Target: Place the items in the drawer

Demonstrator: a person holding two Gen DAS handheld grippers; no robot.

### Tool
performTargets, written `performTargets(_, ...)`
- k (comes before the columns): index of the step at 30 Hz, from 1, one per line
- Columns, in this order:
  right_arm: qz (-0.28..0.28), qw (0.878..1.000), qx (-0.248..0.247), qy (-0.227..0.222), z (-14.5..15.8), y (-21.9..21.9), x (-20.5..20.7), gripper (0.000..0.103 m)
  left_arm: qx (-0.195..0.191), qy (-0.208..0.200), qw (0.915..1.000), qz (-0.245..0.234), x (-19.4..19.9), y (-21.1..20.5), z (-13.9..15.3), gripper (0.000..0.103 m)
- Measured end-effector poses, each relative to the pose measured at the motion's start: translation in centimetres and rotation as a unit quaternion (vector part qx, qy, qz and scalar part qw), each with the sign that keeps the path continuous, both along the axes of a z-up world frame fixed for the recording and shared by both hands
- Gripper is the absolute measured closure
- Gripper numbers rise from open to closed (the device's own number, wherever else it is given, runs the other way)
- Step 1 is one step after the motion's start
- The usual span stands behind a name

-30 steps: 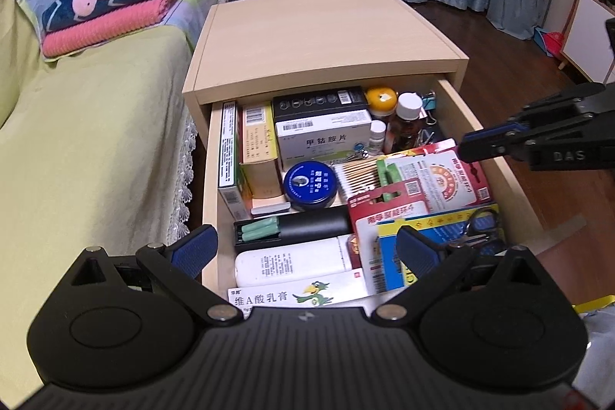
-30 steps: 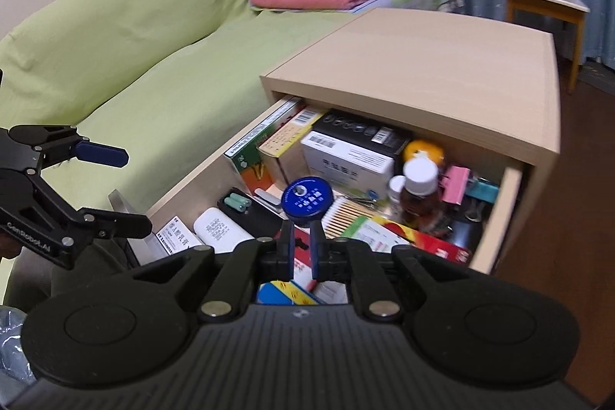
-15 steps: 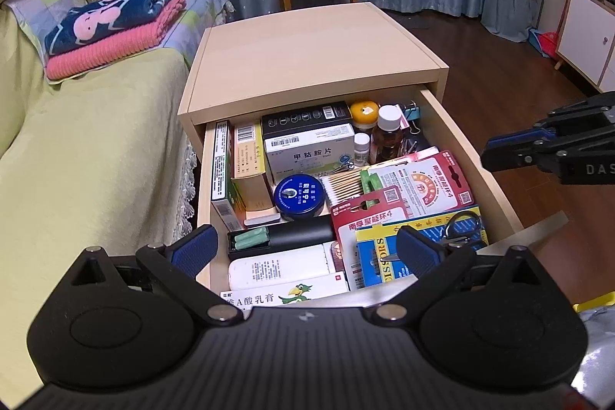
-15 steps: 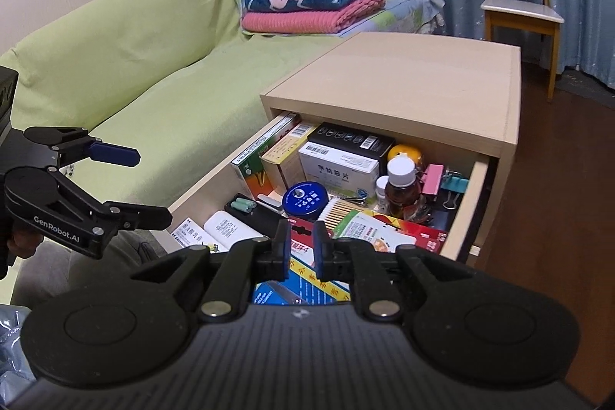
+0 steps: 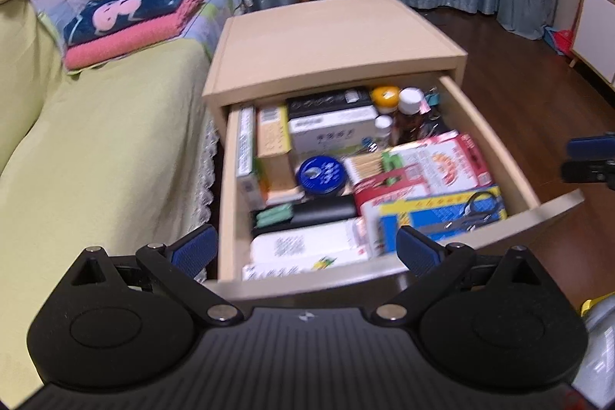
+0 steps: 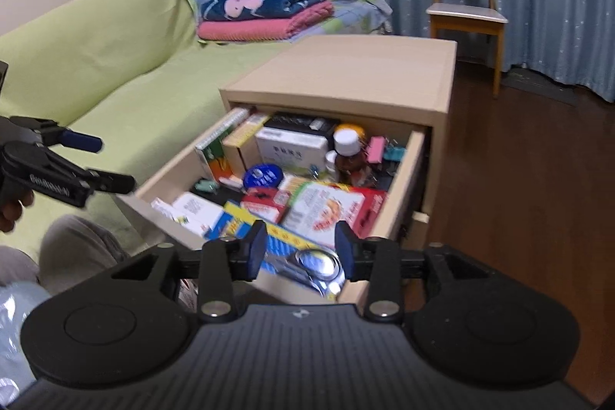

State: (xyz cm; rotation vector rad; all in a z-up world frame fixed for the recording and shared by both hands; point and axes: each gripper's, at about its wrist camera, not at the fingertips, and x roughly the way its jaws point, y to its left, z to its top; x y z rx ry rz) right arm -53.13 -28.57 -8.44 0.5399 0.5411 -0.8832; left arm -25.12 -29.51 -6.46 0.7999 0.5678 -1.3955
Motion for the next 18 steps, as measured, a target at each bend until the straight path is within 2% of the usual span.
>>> performTargets(7, 0.004, 0.998, 0.017, 0.060, -2.3, 1.0, -1.2, 0.056, 0.016, -0.020, 0.9995, 0.021, 2.2, 1.4, -1.5, 0.003)
performTargets(13, 0.015, 0.997, 0.035, 0.070, -4.6, 0.4, -1.1, 0.055, 0.036, -0.021, 0.9986, 0.032, 3.4, 1.5, -3.3, 0.003)
performTargets(18, 0.022, 0.996, 0.041, 0.070, -5.7, -0.2, -1.0, 0.049, 0.040, -0.002, 0.9988, 0.028, 4.2, 1.5, -4.6, 0.003)
